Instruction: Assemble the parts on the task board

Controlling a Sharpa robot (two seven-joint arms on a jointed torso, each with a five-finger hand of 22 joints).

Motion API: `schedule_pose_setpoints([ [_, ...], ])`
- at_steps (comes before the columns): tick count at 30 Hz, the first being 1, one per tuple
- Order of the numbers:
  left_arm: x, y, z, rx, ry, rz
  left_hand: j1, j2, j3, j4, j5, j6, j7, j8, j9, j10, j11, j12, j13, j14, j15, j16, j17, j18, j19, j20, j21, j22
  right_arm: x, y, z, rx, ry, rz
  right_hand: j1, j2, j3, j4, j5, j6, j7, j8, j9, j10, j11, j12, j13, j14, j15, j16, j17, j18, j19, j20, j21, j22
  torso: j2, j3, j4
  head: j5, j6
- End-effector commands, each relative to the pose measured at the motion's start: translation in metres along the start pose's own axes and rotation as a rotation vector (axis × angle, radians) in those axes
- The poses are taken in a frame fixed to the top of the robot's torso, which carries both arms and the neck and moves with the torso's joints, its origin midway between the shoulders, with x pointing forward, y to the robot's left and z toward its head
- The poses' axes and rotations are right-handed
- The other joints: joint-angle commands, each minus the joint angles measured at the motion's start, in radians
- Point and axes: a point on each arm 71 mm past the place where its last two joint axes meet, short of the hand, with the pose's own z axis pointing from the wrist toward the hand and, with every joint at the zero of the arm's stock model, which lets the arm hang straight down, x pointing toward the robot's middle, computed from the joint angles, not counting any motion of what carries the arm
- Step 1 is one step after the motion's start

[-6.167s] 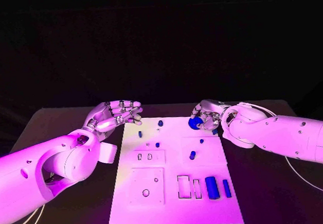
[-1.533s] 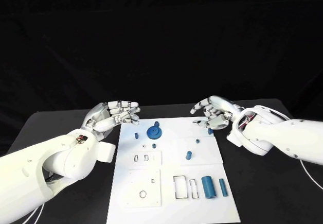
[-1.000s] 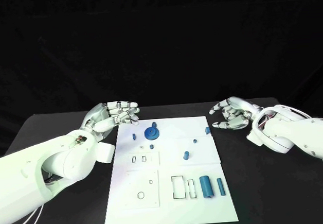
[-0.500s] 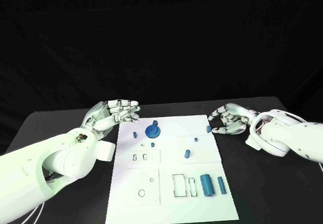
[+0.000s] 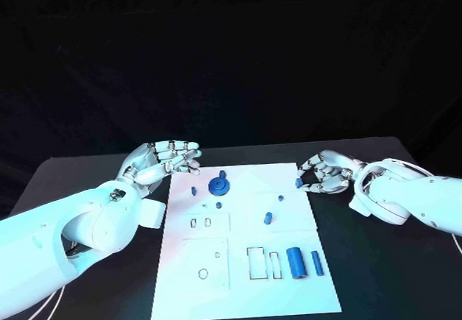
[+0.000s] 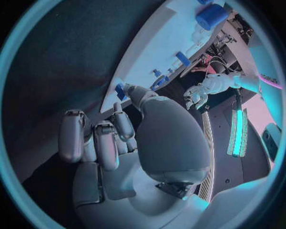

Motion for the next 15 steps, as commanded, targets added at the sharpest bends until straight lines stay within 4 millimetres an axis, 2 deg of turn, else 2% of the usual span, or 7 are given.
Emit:
schedule_pose_setpoints([
  [1, 0.0023, -0.001, 0.0004, 0.007, 0.02, -0.005, 0.004, 0.006, -0.003, -0.004, -0.004, -0.009, 0.022, -0.007, 0.001, -0.007, 0.001, -0.005, 0.001, -0.001, 0.004, -0.006, 0.001, 0.008, -0.008, -0.002, 0.007, 0.002, 0.0027, -0.0003, 0.0015, 0.01, 0.02, 0.002, -0.001, 0.014, 0.01, 0.003, 0.002, 0.018, -0.001, 0.011, 0.003, 0.01, -0.003, 0.008, 0.004, 0.087, -0.003, 0.003, 0.201, -0.004, 0.008, -0.001, 0.007, 0.051, -0.001, 0.0005, 0.0004, 0.001, -0.001],
  [9, 0.0021, -0.0007, 0.0005, 0.005, 0.021, -0.005, 0.004, 0.007, -0.002, -0.004, -0.004, -0.009, 0.023, -0.007, 0.001, -0.008, 0.001, -0.005, 0.001, -0.001, 0.005, -0.006, 0.001, 0.008, -0.009, -0.002, 0.008, 0.002, 0.004, 0.0, 0.004, 0.013, 0.026, -0.001, 0.002, 0.025, 0.031, 0.001, -0.014, 0.053, -0.013, 0.031, 0.01, 0.023, -0.013, 0.017, 0.015, 0.088, -0.012, 0.004, 0.205, -0.006, 0.015, -0.008, 0.015, 0.06, -0.001, -0.0001, 0.0016, 0.0, -0.001],
  [15, 0.0019, -0.0006, 0.0005, 0.004, 0.022, -0.005, 0.004, 0.007, -0.002, -0.004, -0.004, -0.009, 0.023, -0.007, 0.001, -0.008, 0.001, -0.005, 0.001, -0.001, 0.005, -0.006, 0.001, 0.008, -0.009, -0.002, 0.008, 0.002, 0.0047, 0.0006, 0.0053, 0.014, 0.028, -0.002, 0.002, 0.025, 0.032, 0.001, -0.015, 0.054, -0.013, 0.032, 0.01, 0.024, -0.013, 0.018, 0.016, 0.088, -0.012, 0.004, 0.205, -0.007, 0.016, -0.009, 0.016, 0.061, -0.001, -0.0002, 0.0003, 0.001, -0.002],
])
